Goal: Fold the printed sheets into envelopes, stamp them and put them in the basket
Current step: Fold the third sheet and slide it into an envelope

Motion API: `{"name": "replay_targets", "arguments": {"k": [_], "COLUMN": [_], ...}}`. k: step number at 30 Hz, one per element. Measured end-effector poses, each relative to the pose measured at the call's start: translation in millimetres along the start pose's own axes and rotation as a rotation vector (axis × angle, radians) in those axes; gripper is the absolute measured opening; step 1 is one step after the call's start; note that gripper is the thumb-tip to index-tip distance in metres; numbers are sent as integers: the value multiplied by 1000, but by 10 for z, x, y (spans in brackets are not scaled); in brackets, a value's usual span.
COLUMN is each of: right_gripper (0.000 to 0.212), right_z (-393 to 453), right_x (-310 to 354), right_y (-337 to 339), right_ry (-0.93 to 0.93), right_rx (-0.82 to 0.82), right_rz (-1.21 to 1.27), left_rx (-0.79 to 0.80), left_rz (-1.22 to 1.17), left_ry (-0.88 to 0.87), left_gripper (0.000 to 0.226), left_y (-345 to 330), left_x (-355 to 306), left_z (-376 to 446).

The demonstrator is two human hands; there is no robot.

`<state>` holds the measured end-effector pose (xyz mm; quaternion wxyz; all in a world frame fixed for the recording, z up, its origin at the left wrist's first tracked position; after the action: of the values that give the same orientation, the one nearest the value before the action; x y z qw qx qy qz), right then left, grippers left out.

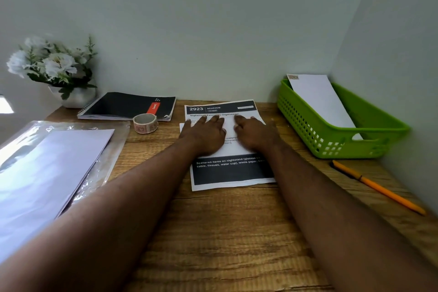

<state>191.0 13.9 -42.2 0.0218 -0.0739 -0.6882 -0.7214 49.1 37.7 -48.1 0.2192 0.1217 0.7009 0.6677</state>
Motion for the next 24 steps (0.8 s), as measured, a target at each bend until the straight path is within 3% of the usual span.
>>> {"name": "replay_targets", "arguments": {"k": [6, 9, 10, 13, 20, 24], "right_gripper": [40, 50, 51, 49, 50, 50], "right_z": [-62, -76, -63, -62, -30, -61], "right_x": [-140, -52, -16, 86, 77, 68], "right_y": [66, 131, 117, 12, 0, 8], "right_ry": [-119, -2, 91, 242, 195, 188], "right_rx": [-53, -182, -180, 34, 46, 39], "right_rz": [-21, -162, -137, 66, 56, 25], "left_rx": [14, 27, 31, 44, 120, 78], "left_rz": [-22, -24, -21, -15, 1, -3], "left_ry": [5, 20, 20, 9, 54, 106], "left_gripper": [55, 54, 54, 53, 67, 73], "left_y": [9, 7, 7, 19, 38, 81], "left_x": [2, 11, 7, -7, 109, 219], "left_z": [-20, -16, -11, -24, -86, -310]}}
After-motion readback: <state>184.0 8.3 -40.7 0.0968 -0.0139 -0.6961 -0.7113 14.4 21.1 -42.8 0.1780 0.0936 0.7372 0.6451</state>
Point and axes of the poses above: each hand's wrist, its own z-axis towards the middle knuckle, its own y-axis out of the back of the hand, x = y × z, the point moved 4 cm from there along z, towards the middle knuckle, and after that the axes turned 1 degree about y, right-handed, at the moved point
